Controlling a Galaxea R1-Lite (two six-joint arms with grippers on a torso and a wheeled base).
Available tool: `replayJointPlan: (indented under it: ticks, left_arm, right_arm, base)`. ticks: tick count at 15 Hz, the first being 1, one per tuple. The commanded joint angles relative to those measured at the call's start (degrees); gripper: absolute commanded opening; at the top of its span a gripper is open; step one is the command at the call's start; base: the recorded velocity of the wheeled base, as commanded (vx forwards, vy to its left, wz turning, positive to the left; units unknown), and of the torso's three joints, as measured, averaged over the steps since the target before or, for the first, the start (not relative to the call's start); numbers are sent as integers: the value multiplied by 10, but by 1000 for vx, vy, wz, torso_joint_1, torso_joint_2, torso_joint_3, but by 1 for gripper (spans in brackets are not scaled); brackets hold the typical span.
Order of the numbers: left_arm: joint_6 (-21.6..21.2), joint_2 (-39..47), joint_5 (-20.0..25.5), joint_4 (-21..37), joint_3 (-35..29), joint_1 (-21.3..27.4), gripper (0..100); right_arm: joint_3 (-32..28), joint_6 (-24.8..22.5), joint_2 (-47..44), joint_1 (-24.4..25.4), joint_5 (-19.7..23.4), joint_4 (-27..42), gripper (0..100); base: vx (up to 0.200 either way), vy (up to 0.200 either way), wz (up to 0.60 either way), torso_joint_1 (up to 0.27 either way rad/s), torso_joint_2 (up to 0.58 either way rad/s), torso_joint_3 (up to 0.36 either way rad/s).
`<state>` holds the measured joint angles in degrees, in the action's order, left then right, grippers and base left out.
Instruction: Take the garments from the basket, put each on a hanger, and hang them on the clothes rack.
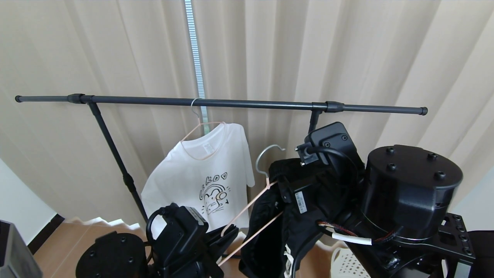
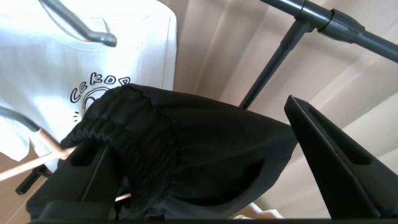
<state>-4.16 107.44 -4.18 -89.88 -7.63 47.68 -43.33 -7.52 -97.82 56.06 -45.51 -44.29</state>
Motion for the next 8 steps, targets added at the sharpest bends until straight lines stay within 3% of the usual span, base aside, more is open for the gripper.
replayJointPlan:
  ticks: [1,8]
  left_arm:
    - [1,0,0,-1,-2,-1,0]
    - [1,3,0,-1,-4,-12,0]
  right_arm:
    - [0,-1,3,1,0,0,100]
    - [1,-2,12,1,0,1,100]
  base:
    - [0,0,0,0,0,0]
    - [0,0,0,0,0,0]
